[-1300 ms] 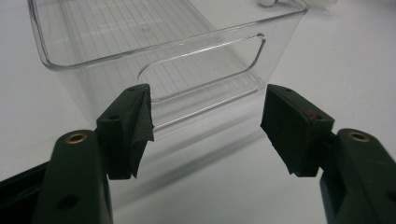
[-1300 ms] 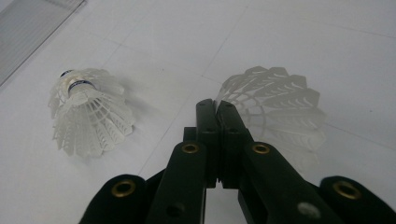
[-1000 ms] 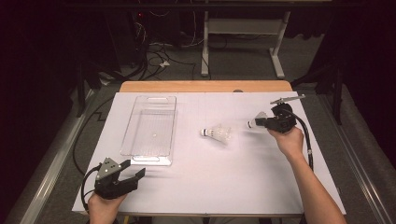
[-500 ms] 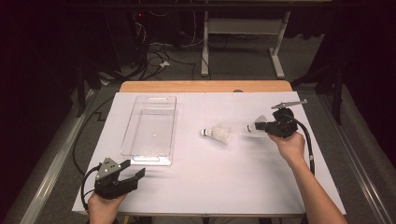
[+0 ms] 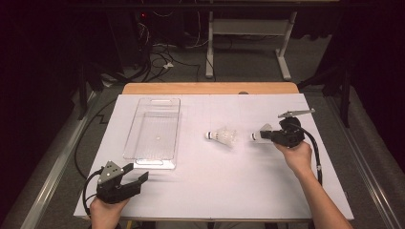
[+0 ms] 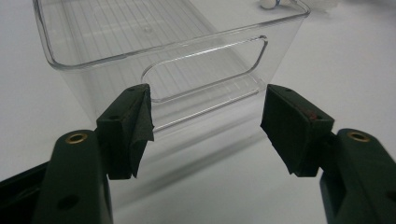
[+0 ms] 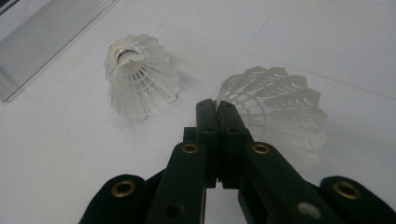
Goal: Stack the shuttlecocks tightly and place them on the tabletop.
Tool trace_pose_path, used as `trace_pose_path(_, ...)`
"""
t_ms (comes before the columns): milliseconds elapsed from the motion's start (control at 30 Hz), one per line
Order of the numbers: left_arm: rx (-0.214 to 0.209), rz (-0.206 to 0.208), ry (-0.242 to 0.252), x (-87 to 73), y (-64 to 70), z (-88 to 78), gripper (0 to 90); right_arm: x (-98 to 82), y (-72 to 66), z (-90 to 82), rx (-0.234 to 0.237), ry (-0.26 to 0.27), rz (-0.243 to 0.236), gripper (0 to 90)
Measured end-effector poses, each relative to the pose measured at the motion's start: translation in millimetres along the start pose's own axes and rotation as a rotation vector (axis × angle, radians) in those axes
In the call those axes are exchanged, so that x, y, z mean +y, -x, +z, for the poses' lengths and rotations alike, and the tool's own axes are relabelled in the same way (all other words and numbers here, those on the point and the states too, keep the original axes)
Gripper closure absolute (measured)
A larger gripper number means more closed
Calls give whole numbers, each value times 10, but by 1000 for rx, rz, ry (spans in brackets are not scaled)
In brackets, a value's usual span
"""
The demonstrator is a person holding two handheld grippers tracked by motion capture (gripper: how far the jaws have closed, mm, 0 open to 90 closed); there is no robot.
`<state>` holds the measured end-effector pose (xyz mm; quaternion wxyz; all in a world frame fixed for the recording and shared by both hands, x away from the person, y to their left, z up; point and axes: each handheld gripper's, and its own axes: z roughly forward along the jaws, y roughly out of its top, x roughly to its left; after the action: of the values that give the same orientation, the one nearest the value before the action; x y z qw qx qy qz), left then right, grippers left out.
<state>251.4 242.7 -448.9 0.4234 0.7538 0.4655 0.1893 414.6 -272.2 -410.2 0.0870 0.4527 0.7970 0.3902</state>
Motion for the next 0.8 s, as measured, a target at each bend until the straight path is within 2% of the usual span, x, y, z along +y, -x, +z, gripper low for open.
trace_pose_path(800, 0, 3, -3, 1, 1, 1, 345, -166, -118, 61, 47, 10, 1, 898)
